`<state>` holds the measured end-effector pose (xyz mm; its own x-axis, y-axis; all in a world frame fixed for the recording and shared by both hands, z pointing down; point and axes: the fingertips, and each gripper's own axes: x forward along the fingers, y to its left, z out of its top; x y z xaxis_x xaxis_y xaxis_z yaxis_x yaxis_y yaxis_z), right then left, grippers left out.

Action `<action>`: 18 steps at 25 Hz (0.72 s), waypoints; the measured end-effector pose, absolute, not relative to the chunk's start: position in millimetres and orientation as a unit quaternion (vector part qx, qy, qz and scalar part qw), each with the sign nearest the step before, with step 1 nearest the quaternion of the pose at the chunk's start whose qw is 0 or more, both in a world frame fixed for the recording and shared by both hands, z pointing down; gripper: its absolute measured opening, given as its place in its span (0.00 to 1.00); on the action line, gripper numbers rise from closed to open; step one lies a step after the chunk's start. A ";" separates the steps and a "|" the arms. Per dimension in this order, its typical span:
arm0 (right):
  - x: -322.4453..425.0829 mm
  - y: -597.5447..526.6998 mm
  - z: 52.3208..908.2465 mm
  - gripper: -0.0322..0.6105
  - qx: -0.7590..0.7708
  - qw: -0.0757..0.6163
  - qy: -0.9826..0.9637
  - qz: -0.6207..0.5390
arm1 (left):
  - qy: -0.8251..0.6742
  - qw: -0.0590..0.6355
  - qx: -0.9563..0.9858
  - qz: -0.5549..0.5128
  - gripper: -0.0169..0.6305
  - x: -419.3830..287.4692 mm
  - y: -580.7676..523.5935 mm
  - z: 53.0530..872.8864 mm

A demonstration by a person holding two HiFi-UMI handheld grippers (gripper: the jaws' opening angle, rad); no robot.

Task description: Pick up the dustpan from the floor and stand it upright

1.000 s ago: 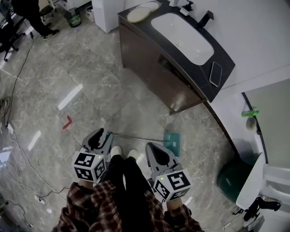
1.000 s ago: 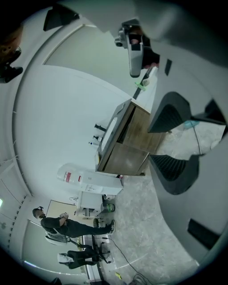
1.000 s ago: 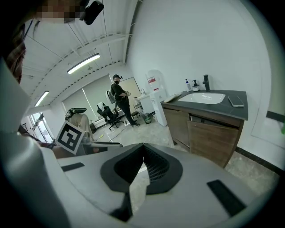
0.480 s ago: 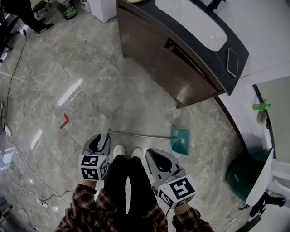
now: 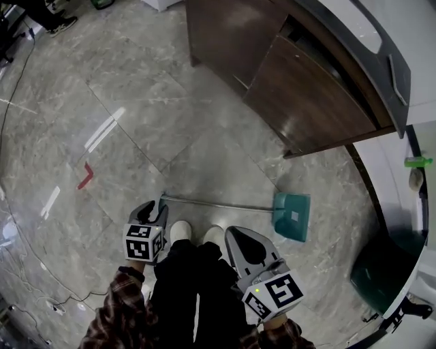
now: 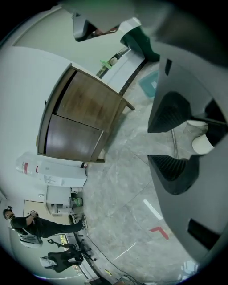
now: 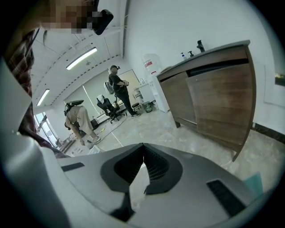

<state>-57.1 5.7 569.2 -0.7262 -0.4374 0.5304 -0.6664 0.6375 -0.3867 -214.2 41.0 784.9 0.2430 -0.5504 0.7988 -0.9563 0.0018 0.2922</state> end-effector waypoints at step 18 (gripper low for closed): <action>-54.2 -12.3 737.5 0.07 0.307 0.145 -0.890 0.306 | -0.560 0.463 0.616 0.304 0.24 -244.1 76.5 1075.6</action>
<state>-54.2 -12.3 737.5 -0.7697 -0.4572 0.4456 -0.6345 0.6246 -0.4552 -244.1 76.5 1075.6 0.1879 -0.4089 0.8930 -0.9715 0.0561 0.2301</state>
